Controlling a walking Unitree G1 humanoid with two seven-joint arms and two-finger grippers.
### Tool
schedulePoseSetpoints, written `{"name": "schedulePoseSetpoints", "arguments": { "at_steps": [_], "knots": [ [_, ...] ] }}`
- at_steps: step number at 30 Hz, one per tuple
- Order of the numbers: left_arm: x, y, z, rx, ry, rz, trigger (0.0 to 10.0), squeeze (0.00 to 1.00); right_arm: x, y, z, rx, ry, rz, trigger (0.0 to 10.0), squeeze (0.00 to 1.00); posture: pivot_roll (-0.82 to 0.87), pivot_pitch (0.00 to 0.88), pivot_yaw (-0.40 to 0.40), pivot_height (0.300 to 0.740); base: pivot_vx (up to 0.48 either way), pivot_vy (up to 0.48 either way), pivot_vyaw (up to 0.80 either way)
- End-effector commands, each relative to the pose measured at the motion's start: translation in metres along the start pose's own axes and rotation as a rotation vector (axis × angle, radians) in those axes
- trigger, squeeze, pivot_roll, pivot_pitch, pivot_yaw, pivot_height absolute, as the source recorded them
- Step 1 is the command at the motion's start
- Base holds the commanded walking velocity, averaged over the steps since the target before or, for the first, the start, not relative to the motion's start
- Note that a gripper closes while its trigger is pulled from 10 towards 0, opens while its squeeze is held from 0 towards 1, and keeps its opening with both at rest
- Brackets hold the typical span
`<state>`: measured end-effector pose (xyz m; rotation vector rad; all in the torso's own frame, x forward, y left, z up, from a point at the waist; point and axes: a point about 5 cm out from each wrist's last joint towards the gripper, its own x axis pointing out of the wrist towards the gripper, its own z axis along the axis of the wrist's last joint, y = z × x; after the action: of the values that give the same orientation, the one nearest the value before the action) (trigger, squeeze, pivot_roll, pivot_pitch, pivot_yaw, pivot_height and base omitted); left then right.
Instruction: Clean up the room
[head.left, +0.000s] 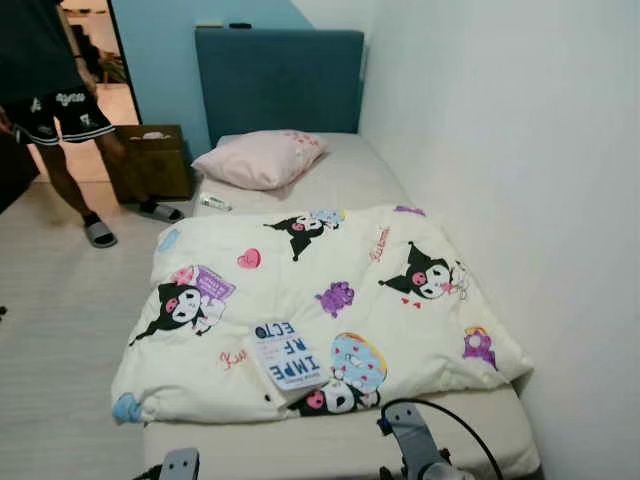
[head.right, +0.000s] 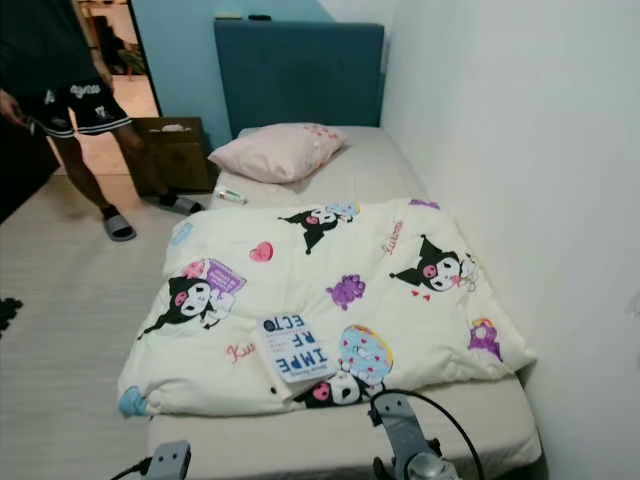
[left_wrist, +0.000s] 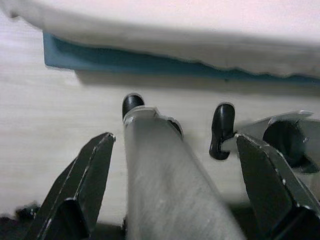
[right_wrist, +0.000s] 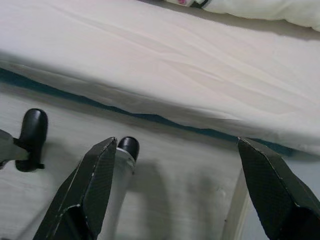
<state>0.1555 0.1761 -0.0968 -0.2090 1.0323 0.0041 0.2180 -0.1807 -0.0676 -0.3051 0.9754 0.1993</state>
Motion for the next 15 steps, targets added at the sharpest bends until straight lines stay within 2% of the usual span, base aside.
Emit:
{"name": "schedulePoseSetpoints", "arguments": {
  "at_steps": [1,9,12,13,15],
  "knots": [
    [-0.001,0.002,-0.002,0.007,0.012,0.006,10.0,0.0,0.0,-0.002,-0.001,0.021,0.003,-0.014,10.0,0.0,-0.13,0.0,-0.02,0.711,0.0,-0.356,0.0],
    [-0.001,0.006,-0.001,0.004,0.008,0.019,10.0,0.0,-0.001,-0.004,-0.004,0.032,0.001,-0.028,10.0,0.0,-0.12,0.0,-0.023,0.711,0.0,-0.285,0.0],
    [-0.002,0.011,0.0,0.003,0.003,0.048,10.0,0.0,0.0,-0.004,0.005,0.118,-0.058,-0.018,10.0,0.0,-0.12,0.0,-0.006,0.711,0.0,0.0,0.0],
    [-0.002,0.011,0.0,0.003,0.003,0.048,10.0,0.0,0.0,-0.004,0.005,0.118,-0.058,-0.018,10.0,0.0,-0.12,0.0,-0.006,0.711,0.0,0.0,0.0],
    [-0.003,0.016,0.003,0.006,-0.003,0.063,10.0,0.0,0.0,-0.001,0.02,0.179,-0.119,0.011,10.0,0.0,-0.12,0.0,0.001,0.711,0.0,0.0,0.0]
  ]
}}
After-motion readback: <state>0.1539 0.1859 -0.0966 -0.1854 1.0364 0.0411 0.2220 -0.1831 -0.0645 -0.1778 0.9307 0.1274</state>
